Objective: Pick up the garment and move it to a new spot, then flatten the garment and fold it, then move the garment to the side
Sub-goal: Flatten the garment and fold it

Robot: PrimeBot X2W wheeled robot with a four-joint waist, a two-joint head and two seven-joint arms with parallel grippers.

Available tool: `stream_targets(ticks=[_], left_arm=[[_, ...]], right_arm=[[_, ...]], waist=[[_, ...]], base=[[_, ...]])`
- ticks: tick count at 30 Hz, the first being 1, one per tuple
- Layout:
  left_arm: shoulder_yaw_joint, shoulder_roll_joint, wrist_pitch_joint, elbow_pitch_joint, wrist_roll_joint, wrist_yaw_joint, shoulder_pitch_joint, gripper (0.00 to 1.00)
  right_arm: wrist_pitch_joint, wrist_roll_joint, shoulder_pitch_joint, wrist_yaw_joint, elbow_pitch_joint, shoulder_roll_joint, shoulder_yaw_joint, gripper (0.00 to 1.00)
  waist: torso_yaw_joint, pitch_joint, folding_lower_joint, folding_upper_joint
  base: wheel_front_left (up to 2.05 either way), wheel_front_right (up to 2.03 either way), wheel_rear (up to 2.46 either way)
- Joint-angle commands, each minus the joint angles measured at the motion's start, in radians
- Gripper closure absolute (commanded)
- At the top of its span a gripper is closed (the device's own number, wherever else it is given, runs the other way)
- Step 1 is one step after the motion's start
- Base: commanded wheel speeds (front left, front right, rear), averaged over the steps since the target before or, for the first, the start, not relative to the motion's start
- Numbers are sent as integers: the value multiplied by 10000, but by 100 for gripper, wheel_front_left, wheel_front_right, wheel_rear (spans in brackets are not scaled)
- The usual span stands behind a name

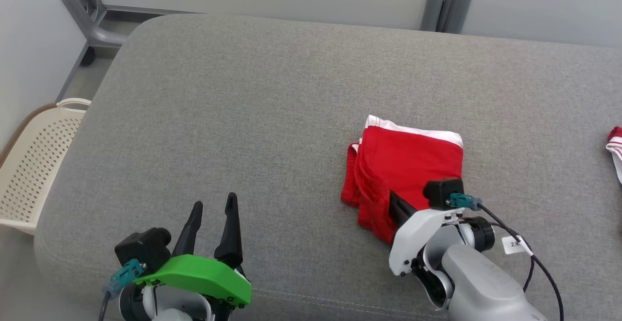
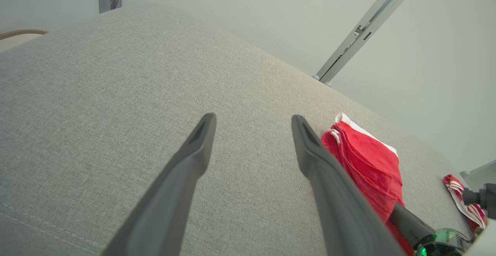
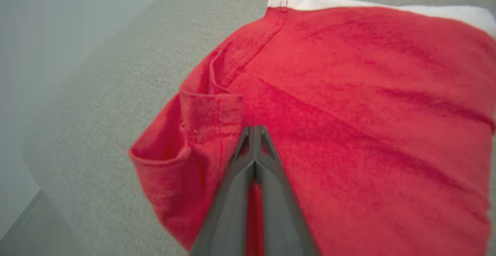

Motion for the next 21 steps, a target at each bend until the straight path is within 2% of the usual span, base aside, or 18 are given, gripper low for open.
stream_targets(ticks=[1, 8, 13, 21], left_arm=[[60, 5, -41, 17, -4, -10, -55, 0], [143, -5, -83, 6, -29, -22, 6, 0], [190, -44, -98, 34, -42, -56, 46, 0], [324, 15, -128, -10, -39, 14, 211, 0]], right_arm=[[-24, 181, -24, -5, -140, -16, 275, 100], [194, 805, 203, -5, -819, -23, 1763, 100], [346, 1046, 313, -5, -834, -22, 2562, 100], [-158, 1095, -76, -5, -1172, -13, 2947, 100]], waist=[[17, -3, 0, 0], [-47, -6, 0, 0], [-150, -7, 0, 0], [-513, -124, 0, 0]], base=[[0, 0, 0], [0, 0, 0], [0, 0, 0], [0, 0, 0]])
